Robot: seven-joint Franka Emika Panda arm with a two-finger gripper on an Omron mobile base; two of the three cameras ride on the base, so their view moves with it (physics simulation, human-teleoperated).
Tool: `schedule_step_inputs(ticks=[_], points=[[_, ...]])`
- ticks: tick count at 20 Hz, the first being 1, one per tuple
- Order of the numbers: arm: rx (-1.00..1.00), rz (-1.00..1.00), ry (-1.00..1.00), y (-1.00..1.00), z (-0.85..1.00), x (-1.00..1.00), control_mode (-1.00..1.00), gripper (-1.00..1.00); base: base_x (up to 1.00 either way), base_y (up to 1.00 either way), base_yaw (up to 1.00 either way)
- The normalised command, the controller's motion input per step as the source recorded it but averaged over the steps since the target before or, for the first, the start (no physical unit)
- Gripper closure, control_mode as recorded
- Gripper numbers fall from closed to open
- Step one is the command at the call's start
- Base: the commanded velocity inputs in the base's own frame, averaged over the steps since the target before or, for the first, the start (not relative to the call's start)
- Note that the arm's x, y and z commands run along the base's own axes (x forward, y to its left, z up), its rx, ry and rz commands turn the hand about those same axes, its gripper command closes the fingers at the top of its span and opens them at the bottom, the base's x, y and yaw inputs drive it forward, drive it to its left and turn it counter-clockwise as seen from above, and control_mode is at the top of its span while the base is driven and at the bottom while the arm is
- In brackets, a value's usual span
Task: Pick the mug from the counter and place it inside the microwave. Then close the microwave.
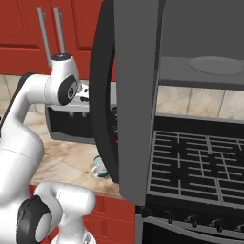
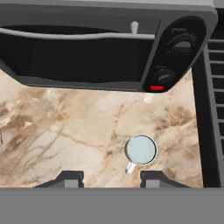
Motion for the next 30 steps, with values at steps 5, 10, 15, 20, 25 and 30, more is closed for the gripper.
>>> schedule_step_inputs(ticks=[5,10,15,20,25,30], points=[[0.0,-0.01,0.03,0.01,-0.1,0.0,-1.0,-1.0,0.0,0.0,0.0],[0.0,-0.06,0.06,0.08,-0.24,-0.08,-1.0,-1.0,0.0,0.0,0.0],[0.0,-0.19,0.11,0.0,-0.4,-0.26,-1.0,-1.0,0.0,0.0,0.0],[0.0,-0.28,0.14,-0.11,-0.4,-0.5,-1.0,-1.0,0.0,0.0,0.0],[0.0,-0.31,0.27,-0.27,-0.23,-0.19,-1.0,-1.0,0.0,0.0,0.0],[0.0,-0.05,0.25,-0.51,-0.04,0.07,-1.0,-1.0,0.0,0.0,0.0]])
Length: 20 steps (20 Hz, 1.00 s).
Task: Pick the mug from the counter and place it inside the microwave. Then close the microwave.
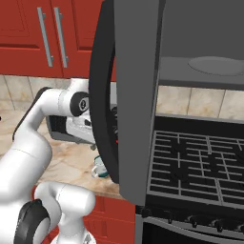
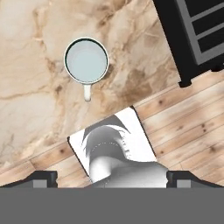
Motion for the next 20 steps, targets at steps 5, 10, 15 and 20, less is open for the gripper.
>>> schedule_step_inputs(ticks=[5,10,15,20], points=[[0.0,0.0,0.05,-0.18,-0.2,0.17,-1.0,-1.0,0.0,0.0,0.0],[0.0,0.0,-0.01,0.03,-0.19,0.01,-1.0,-1.0,0.0,0.0,0.0],[0.0,0.0,0.0,0.23,-0.43,0.0,-1.0,-1.0,0.0,0.0,0.0],[0.0,0.0,0.05,0.06,-0.57,0.03,-1.0,-1.0,0.0,0.0,0.0]])
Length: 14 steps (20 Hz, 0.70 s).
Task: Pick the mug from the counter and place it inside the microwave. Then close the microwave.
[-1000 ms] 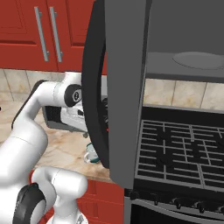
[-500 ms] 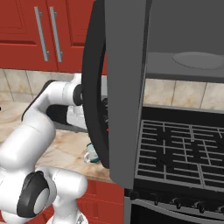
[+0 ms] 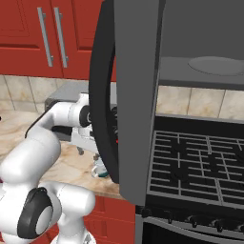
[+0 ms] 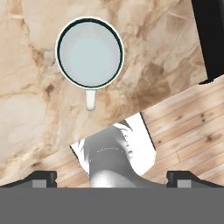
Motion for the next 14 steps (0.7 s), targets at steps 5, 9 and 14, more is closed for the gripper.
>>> schedule_step_inputs(ticks=[5,9,14], points=[[0.0,0.0,0.04,0.0,-0.34,0.01,-1.0,-1.0,0.0,0.0,0.0],[0.0,0.0,0.0,0.0,-0.25,0.0,-1.0,-1.0,0.0,0.0,0.0],[0.0,0.0,0.0,0.0,-0.31,0.03,-1.0,-1.0,0.0,0.0,0.0]])
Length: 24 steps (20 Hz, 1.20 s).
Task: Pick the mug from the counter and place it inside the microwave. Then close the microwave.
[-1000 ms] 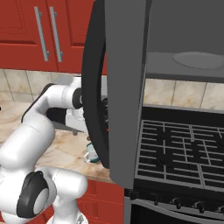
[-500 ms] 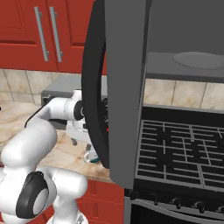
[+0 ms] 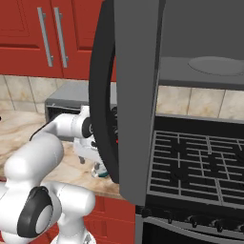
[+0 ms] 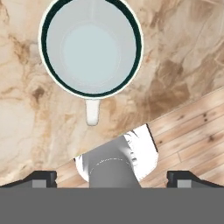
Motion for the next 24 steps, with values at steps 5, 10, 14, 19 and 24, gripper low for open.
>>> schedule_step_inputs(ticks=[5,10,14,19,24], points=[[0.0,0.0,0.0,0.0,-0.22,0.0,-1.0,-1.0,0.0,0.0,0.0],[0.0,0.0,0.0,0.0,-0.12,0.02,-1.0,-1.0,0.0,0.0,0.0],[0.0,0.0,0.0,0.0,-0.14,0.08,-1.0,-1.0,0.0,0.0,0.0],[0.0,0.0,0.0,0.0,-0.08,0.07,-1.0,-1.0,0.0,0.0,0.0],[0.0,0.0,0.0,0.0,0.0,0.11,-1.0,-1.0,0.0,0.0,0.0]])
